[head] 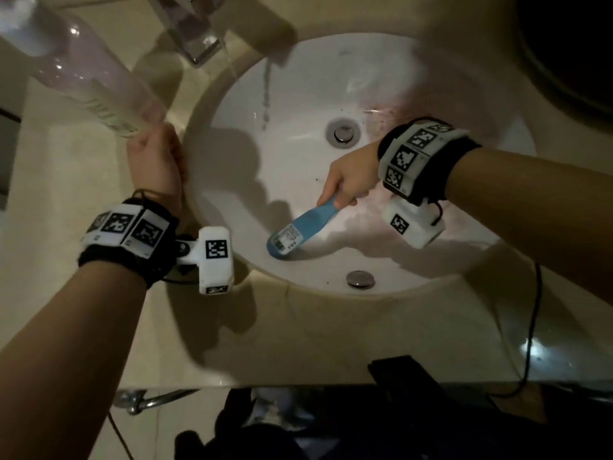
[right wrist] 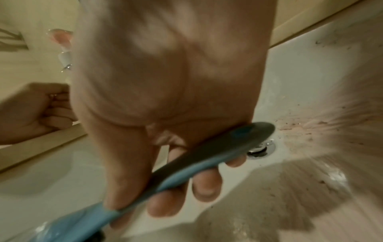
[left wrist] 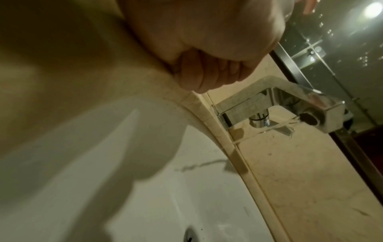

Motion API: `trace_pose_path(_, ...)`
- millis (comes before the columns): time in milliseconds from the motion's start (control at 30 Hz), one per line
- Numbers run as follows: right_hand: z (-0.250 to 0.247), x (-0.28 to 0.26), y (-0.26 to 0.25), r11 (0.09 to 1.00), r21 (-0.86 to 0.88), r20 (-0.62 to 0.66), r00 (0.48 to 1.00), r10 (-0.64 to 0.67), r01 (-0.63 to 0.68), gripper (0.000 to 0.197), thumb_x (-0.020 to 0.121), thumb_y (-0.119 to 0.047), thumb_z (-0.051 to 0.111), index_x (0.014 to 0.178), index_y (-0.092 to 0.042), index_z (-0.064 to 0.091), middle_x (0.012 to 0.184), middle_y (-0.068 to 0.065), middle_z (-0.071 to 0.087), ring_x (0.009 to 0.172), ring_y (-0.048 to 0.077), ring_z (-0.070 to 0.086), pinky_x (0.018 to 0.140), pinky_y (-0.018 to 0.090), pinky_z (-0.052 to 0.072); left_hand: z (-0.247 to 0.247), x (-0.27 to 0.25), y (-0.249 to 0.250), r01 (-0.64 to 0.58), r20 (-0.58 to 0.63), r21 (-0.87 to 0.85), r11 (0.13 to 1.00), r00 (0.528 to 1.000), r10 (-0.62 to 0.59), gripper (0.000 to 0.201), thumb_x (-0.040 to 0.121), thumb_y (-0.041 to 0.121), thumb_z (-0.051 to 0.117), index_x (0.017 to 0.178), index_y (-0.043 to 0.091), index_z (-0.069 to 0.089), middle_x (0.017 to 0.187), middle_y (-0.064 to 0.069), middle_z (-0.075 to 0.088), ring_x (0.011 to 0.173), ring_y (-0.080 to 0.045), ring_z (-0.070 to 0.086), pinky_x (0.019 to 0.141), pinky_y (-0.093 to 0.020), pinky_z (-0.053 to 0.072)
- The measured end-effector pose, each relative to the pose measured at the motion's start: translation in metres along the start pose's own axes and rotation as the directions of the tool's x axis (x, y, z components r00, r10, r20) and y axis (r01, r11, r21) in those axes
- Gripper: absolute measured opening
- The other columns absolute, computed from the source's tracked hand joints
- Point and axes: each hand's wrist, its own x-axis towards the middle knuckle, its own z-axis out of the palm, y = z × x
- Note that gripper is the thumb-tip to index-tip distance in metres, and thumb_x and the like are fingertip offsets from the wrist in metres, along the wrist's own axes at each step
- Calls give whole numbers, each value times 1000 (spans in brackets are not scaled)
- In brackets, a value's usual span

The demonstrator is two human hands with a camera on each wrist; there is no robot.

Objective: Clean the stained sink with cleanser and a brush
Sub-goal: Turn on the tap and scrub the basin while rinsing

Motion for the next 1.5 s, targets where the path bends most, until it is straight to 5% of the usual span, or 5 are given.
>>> trace_pose_path(300,1,-21,-16,993,-8,8,993,118,-118,28,92,-15,54,115,-24,66,61,-5,56,51,3,47,55,11,39,-9,-2,4,258,24,147,955,964,-264,38,87,9,40,49,12,36,25,7,31,26,-10,25,33,-14,17)
trace_pose_path(500,1,-36,2,938,-90,-292,910,295,-334,33,89,-16,59,121,-16,62,116,13,64,82,19,47,56,23,36,-17,-4,1,347,-10,221,911,935,-354,36,85,15,43,49,13,40,27,7,36,46,-21,32,49,-28,27)
trace_pose_path(767,8,-48,-19,993,41,32,993,112,-113,33,94,-10,51,126,-16,60,71,2,56,56,12,43,51,20,37,-4,-9,15,328,-64,370,869,942,-328,36,86,15,43,51,11,36,73,-18,35,71,-25,29,58,-33,23)
trace_pose_path(1333,7,-46,-1,981,-137,192,968,160,-135,36,92,-6,53,124,-18,62,55,-5,55,55,10,41,48,13,35,-4,-3,17,372,-23,416,830,916,-400,32,83,18,43,51,12,38,56,-8,33,68,-25,32,60,-34,30)
trace_pose_path(1500,10,-45,9,954,-223,16,978,209,-200,36,95,-11,49,129,-19,57,116,5,65,87,16,52,77,23,41,-7,-4,18,376,-20,414,829,914,-405,27,76,21,44,51,12,38,51,-8,34,59,-26,31,58,-35,30)
